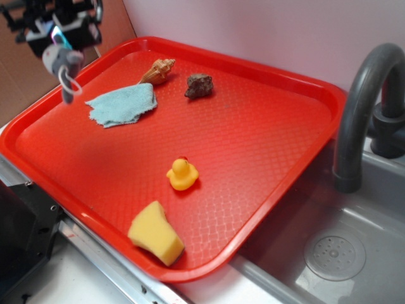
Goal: Grab the gray animal.
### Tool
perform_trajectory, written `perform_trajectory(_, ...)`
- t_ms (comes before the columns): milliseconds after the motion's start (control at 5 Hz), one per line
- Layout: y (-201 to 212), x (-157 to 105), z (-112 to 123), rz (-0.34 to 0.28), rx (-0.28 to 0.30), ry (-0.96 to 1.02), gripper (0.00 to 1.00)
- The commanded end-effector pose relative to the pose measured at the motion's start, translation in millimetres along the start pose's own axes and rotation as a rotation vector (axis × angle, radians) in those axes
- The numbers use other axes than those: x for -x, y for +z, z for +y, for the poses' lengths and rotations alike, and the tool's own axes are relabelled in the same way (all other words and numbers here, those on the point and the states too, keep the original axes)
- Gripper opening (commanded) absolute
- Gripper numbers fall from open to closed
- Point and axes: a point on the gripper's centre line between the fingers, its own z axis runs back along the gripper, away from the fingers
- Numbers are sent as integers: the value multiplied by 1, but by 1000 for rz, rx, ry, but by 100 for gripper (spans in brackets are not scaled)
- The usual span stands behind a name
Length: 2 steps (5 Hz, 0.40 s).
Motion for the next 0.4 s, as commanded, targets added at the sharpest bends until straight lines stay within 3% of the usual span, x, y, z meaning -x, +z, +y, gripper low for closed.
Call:
perform_trajectory(0,52,19,-12,-135,99,-98,0)
perform_trajectory(200,49,18,-12,-127,108,-142,0)
